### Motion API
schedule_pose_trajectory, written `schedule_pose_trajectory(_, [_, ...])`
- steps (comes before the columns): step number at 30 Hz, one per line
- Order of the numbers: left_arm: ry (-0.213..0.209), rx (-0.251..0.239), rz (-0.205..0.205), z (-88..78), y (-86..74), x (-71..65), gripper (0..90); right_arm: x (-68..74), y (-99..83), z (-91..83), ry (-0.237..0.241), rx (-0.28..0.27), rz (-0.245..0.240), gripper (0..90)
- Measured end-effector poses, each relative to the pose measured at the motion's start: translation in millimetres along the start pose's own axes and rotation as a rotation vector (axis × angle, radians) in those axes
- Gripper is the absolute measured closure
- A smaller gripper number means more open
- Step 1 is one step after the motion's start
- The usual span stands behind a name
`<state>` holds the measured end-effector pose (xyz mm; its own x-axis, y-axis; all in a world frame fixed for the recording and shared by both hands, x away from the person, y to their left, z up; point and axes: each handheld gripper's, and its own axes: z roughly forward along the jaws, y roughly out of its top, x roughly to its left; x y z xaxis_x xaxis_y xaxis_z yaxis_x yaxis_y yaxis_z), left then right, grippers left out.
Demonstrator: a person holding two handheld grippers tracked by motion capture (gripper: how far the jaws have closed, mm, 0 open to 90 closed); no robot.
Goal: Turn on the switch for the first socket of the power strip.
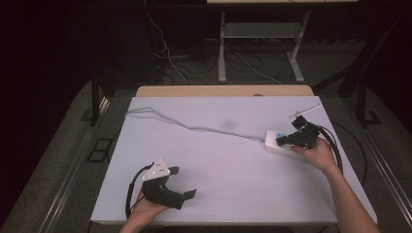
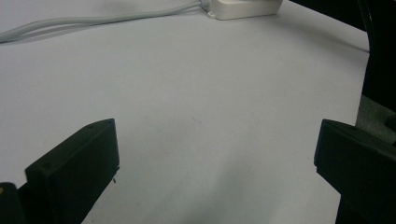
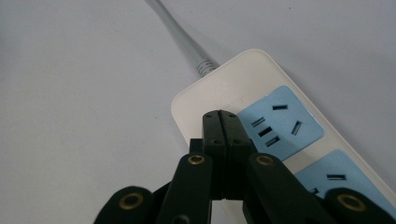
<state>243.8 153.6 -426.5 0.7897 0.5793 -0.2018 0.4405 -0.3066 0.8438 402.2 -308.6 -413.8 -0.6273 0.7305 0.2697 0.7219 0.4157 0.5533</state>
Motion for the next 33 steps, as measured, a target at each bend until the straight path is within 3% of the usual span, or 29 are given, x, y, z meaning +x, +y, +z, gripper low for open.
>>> schedule_pose_trajectory(7, [0.000,0.001,0.003,-0.3,-0.1,-0.5,0.0,3.9,-2.1,1.1,-0.027,-0.011,-0.047,90.0])
schedule_pose_trajectory(12, [-0.001,0.005,0.004,-0.2,-0.6,-0.4,0.0,2.8,-6.8,4.0,-0.008,-0.057,-0.036,90.0])
schedule_pose_trajectory(14, [-0.001,0.010,0.008,0.3,-0.7,-0.4,0.0,0.3,-9.6,3.8,0.007,-0.075,-0.010,90.0])
schedule_pose_trajectory(22, [-0.004,0.012,0.010,0.4,-1.1,-0.5,0.0,-1.5,-9.1,3.6,0.023,-0.061,0.031,90.0])
schedule_pose_trajectory(29, [-0.003,0.009,0.012,-0.5,-1.0,-1.2,0.0,-1.1,-10.2,3.5,0.019,-0.067,0.023,90.0])
schedule_pose_trajectory(33, [-0.003,0.010,0.015,-0.9,-0.8,-2.2,0.0,0.5,-12.0,4.0,-0.008,-0.076,0.006,90.0])
